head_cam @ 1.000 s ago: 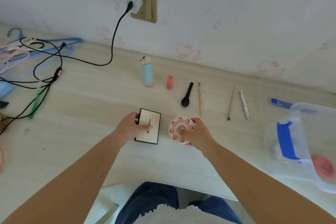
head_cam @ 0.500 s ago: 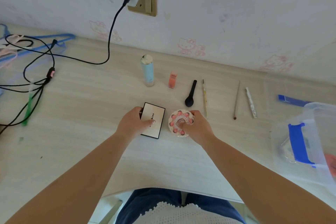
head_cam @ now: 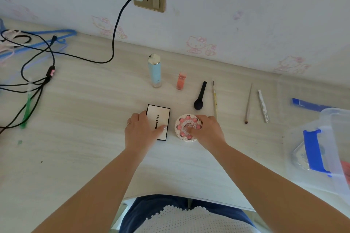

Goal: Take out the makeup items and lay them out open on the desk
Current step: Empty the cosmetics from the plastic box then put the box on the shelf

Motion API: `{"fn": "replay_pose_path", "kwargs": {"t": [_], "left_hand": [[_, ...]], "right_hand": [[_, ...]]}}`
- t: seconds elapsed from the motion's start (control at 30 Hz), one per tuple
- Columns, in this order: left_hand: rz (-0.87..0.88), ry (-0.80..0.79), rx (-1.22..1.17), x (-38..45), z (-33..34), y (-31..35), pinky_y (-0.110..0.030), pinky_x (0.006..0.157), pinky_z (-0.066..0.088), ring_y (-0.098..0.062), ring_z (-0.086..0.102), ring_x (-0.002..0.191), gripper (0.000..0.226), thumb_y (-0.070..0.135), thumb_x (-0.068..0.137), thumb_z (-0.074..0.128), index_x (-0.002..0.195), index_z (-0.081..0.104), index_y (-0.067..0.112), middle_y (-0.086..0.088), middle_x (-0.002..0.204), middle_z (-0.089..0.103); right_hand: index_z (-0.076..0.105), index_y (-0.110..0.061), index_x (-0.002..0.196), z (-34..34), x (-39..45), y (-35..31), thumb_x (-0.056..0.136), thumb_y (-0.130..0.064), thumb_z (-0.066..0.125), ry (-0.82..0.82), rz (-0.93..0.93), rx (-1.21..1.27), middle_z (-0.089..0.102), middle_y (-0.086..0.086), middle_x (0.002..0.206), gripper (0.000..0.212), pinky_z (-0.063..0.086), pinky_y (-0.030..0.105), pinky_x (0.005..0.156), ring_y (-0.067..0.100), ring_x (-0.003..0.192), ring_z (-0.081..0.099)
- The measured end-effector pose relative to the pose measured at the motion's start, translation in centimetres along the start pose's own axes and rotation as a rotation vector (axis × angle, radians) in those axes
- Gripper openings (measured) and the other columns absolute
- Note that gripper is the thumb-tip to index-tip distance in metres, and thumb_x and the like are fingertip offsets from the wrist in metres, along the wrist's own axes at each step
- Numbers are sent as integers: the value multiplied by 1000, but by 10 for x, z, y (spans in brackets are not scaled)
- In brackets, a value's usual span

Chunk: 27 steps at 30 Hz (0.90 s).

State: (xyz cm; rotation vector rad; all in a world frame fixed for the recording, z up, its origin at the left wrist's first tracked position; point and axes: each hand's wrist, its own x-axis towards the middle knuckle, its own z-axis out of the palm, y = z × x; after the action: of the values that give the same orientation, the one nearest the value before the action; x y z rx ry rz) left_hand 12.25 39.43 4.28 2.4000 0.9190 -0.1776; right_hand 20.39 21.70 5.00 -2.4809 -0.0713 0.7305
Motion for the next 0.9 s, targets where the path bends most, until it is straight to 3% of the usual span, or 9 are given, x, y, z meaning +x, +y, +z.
{"fn": "replay_pose_path", "kwargs": {"t": [0.17, 0.37, 0.57, 0.67, 0.77, 0.9], "left_hand": [[-12, 31, 14, 0, 4, -1, -41, 98, 37, -38, 40, 122, 74, 52, 71, 71, 126, 47, 10, -14, 124, 47], [68, 113, -52, -7, -1, 2, -42, 99, 35, -37, 42, 119, 74, 45, 74, 72, 133, 43, 11, -14, 124, 45], [336, 131, -241, -28, -27, 40, -28, 86, 43, -17, 56, 103, 36, 29, 84, 65, 118, 59, 18, 2, 113, 56], [405, 111, -336, -45, -37, 71, -27, 84, 46, -8, 57, 98, 29, 27, 85, 64, 113, 61, 21, 8, 107, 58], [461, 128, -418, -60, -42, 100, -18, 80, 46, 2, 57, 92, 23, 26, 85, 64, 108, 62, 24, 13, 102, 59], [531, 83, -485, -86, -34, 143, -5, 73, 42, 3, 59, 90, 18, 26, 84, 65, 102, 63, 25, 15, 98, 61]], "right_hand": [[51, -26, 125, 1, 1, 1, 77, -38, 66, 8, -6, 1, 48, 1, 117, 52, 49, 37, 85, 22, 111, 51], [38, -27, 136, -3, -3, 0, 79, -40, 66, 55, -142, 0, 40, 0, 136, 65, 39, 29, 90, 17, 124, 40], [38, -29, 137, -35, -26, -16, 79, -37, 69, 166, -401, 195, 40, -12, 129, 66, 36, 20, 88, 3, 113, 43], [40, -29, 135, -60, -44, -15, 79, -35, 70, 228, -490, 237, 39, -17, 123, 64, 40, 21, 92, 2, 115, 44], [41, -34, 133, -91, -62, -2, 80, -33, 69, 263, -521, 268, 42, -15, 128, 60, 42, 22, 95, -1, 119, 43], [44, -45, 123, -147, -88, 35, 79, -33, 68, 341, -550, 295, 41, -27, 121, 52, 41, 9, 91, -11, 115, 42]]}}
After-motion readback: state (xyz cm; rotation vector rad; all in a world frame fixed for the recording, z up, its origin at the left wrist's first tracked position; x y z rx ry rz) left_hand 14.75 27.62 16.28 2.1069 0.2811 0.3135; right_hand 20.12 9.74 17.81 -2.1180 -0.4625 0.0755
